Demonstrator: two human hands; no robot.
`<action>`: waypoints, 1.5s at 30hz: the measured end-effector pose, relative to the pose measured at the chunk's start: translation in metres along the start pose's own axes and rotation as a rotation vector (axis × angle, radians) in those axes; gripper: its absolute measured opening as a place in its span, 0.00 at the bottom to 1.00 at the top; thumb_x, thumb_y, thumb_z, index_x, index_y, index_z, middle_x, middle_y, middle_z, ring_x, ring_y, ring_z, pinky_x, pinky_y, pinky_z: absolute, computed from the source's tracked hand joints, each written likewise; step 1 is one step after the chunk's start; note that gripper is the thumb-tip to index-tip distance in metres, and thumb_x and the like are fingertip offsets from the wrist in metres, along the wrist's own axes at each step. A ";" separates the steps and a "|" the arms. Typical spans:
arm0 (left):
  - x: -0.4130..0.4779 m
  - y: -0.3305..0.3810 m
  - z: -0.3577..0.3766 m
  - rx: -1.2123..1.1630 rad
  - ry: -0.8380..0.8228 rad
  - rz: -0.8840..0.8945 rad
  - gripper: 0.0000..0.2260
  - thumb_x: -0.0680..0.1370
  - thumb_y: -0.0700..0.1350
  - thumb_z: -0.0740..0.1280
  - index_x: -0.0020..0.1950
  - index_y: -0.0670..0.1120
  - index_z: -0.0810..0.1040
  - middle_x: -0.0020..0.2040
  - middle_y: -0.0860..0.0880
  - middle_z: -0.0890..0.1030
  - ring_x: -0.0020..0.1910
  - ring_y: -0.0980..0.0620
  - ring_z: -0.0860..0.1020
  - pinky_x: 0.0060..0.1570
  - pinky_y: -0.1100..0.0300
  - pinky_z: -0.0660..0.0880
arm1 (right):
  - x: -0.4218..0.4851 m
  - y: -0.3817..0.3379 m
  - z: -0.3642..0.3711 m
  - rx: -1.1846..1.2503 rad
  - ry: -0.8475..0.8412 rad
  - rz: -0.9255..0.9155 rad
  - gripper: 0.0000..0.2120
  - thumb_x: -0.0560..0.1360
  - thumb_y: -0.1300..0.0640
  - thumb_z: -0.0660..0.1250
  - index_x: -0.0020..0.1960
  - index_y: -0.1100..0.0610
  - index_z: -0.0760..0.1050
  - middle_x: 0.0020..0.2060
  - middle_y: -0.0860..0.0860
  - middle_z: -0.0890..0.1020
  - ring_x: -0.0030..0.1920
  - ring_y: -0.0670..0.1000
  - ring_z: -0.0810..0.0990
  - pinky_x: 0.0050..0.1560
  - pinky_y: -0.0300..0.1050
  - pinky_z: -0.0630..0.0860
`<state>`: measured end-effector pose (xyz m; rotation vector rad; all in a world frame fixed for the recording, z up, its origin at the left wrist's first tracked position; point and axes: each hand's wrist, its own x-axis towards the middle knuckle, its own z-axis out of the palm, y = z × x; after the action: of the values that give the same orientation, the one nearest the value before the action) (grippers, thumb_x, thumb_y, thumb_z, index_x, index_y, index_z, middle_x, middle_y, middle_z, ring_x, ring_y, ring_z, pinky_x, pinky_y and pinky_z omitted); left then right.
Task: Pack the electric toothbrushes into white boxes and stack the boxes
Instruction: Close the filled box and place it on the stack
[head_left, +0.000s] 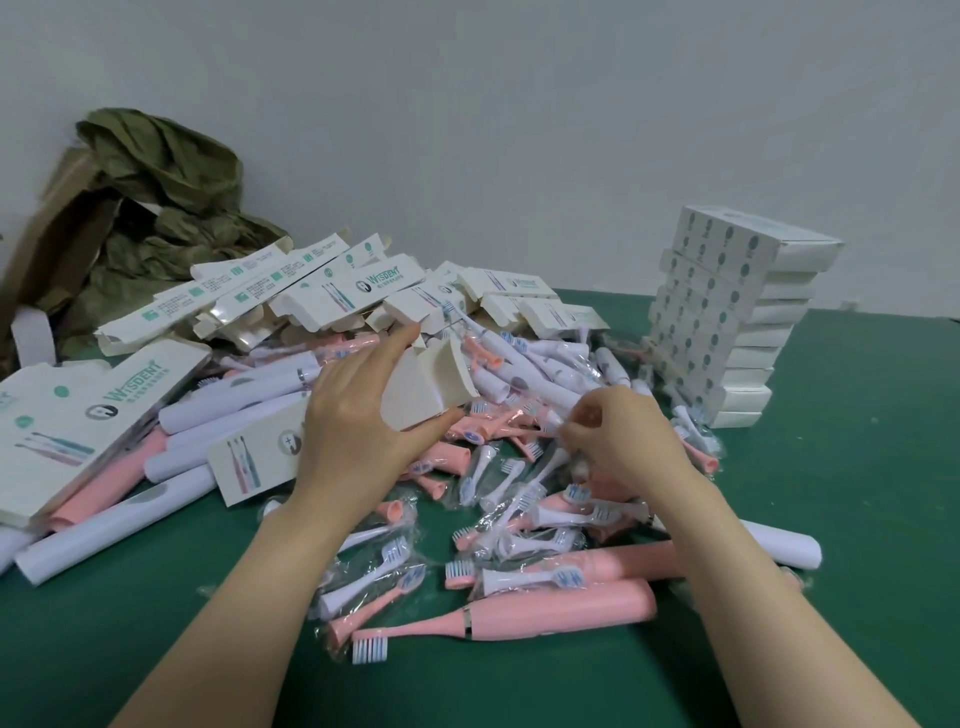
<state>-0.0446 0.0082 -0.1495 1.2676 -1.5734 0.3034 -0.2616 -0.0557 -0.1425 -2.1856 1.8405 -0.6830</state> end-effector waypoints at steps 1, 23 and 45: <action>0.000 0.000 0.000 0.000 0.000 0.000 0.31 0.65 0.51 0.78 0.65 0.44 0.75 0.54 0.47 0.79 0.53 0.54 0.70 0.53 0.53 0.66 | 0.000 -0.001 -0.001 0.069 0.038 -0.020 0.10 0.77 0.53 0.65 0.43 0.59 0.78 0.34 0.51 0.81 0.35 0.48 0.77 0.37 0.41 0.74; 0.000 0.000 0.002 0.020 0.009 0.067 0.32 0.65 0.54 0.75 0.65 0.42 0.75 0.53 0.46 0.81 0.53 0.54 0.71 0.54 0.59 0.68 | -0.031 -0.077 -0.040 0.652 -0.059 -0.138 0.04 0.72 0.64 0.69 0.41 0.58 0.80 0.24 0.43 0.76 0.26 0.44 0.71 0.27 0.32 0.68; 0.001 0.006 -0.005 -0.040 0.021 -0.007 0.32 0.64 0.54 0.70 0.64 0.40 0.76 0.52 0.45 0.81 0.53 0.54 0.71 0.52 0.52 0.70 | -0.051 -0.090 -0.024 1.088 -0.370 -0.071 0.06 0.75 0.70 0.64 0.46 0.63 0.79 0.27 0.54 0.80 0.26 0.47 0.76 0.30 0.35 0.75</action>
<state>-0.0471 0.0138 -0.1445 1.2352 -1.5498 0.2788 -0.1997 0.0156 -0.0932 -1.4803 0.8490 -0.9124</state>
